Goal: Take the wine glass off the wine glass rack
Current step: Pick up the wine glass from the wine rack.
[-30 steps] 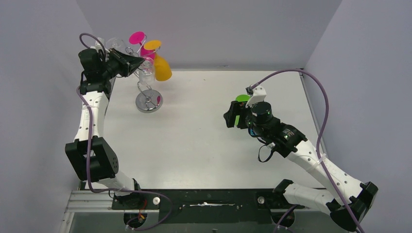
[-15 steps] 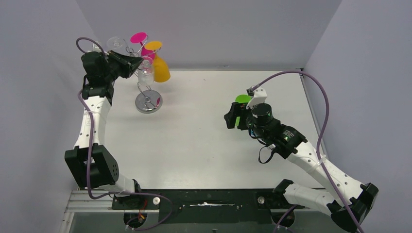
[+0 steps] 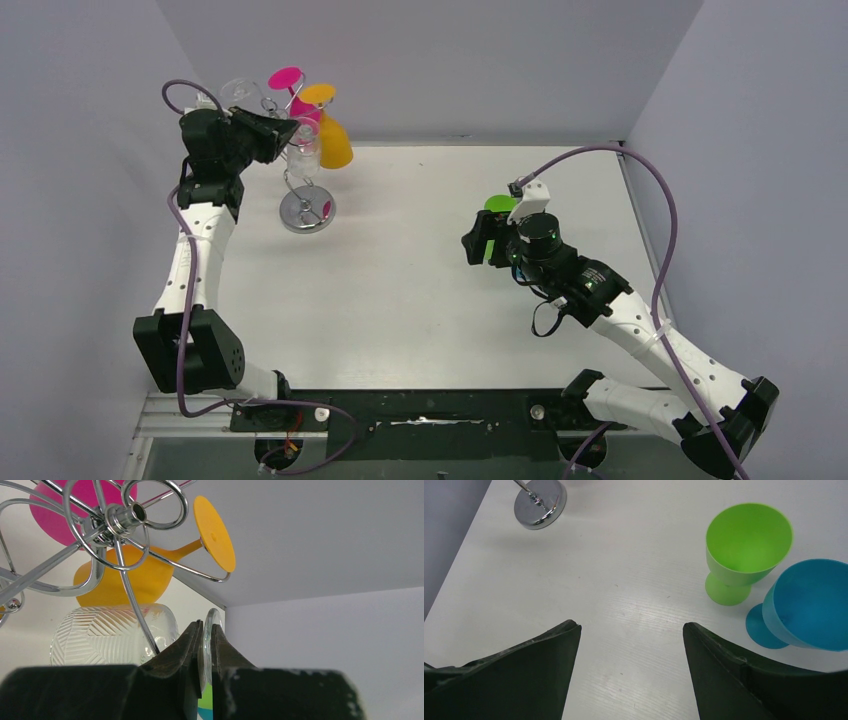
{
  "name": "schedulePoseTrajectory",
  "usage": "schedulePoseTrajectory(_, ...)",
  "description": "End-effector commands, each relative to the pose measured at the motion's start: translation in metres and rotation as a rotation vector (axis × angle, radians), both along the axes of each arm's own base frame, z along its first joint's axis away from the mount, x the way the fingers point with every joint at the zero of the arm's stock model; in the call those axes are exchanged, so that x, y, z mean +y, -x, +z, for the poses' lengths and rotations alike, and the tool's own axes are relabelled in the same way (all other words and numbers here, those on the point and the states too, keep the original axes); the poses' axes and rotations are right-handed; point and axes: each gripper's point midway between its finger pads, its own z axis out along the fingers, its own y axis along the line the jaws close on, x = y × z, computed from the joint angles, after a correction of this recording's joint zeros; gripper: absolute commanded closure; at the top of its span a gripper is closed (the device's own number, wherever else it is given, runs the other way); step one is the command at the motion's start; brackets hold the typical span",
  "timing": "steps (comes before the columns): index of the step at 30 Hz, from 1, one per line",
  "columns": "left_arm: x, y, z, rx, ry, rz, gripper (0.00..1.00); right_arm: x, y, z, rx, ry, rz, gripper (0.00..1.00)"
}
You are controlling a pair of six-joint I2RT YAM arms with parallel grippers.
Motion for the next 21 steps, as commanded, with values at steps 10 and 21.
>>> schedulePoseTrajectory(10, -0.036, 0.021, 0.059, -0.169, -0.107, -0.244, 1.00, 0.000, -0.009, 0.014, -0.052, -0.044, -0.029, 0.23)
schedulePoseTrajectory(21, -0.024, 0.028, 0.046, -0.128, -0.147, -0.224, 1.00, 0.000, -0.008, 0.013, -0.040, -0.040, -0.031, 0.23)
